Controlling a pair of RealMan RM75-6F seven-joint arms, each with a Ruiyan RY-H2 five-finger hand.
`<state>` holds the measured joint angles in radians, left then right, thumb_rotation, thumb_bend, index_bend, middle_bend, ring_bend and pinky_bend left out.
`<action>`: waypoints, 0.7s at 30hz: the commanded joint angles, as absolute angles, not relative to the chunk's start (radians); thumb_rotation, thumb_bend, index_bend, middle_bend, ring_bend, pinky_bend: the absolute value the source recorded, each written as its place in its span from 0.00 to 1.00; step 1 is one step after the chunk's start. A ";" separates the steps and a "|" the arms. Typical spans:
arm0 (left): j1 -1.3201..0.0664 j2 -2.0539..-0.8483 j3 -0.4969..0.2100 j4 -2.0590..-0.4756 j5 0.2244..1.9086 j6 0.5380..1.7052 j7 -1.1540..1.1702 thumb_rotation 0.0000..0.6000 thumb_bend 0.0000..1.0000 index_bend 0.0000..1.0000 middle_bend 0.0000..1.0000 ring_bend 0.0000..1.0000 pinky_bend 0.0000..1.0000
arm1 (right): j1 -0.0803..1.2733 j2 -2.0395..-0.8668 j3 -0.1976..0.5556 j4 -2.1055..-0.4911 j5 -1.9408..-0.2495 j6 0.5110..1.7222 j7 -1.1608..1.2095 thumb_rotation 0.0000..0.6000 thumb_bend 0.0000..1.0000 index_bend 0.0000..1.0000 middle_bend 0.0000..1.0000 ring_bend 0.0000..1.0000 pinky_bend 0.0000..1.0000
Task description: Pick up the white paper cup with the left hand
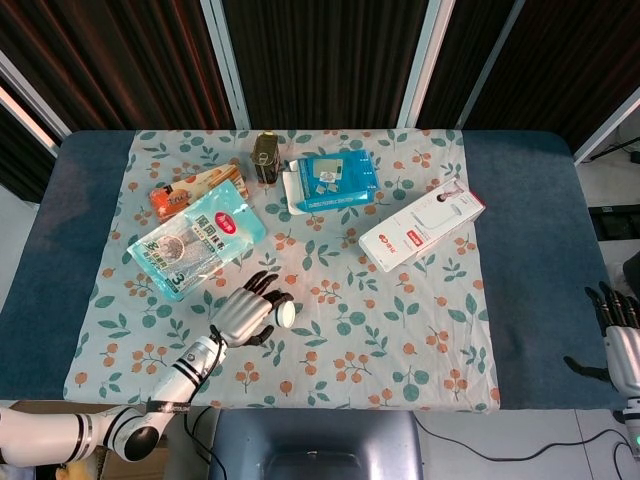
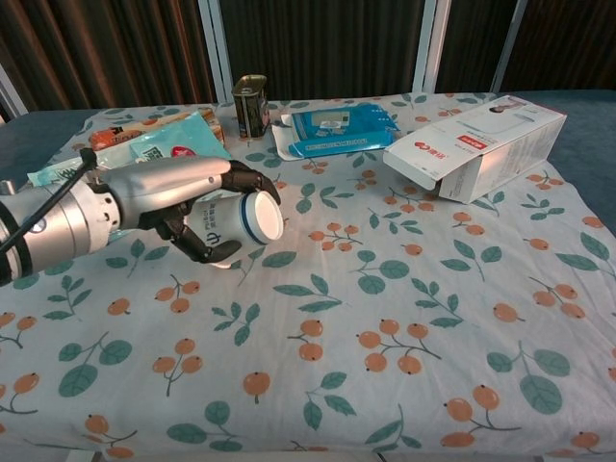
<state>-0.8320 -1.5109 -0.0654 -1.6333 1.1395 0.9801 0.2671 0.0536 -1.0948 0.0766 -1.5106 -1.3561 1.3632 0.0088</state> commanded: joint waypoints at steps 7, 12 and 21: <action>-0.685 -1.686 -0.109 -1.332 1.381 1.093 -0.454 1.00 0.45 0.33 0.29 0.00 0.00 | 0.056 -1.086 0.073 -1.530 -1.354 1.356 -0.005 1.00 0.11 0.00 0.00 0.00 0.00; -0.666 -1.742 -0.107 -1.232 1.384 1.084 -0.567 1.00 0.45 0.33 0.29 0.00 0.00 | 0.055 -1.084 0.070 -1.535 -1.349 1.351 -0.010 1.00 0.11 0.00 0.00 0.00 0.00; -0.648 -1.776 -0.089 -1.143 1.413 1.063 -0.665 1.00 0.46 0.19 0.23 0.00 0.00 | 0.057 -1.082 0.068 -1.538 -1.345 1.344 -0.014 1.00 0.11 0.00 0.00 0.00 0.00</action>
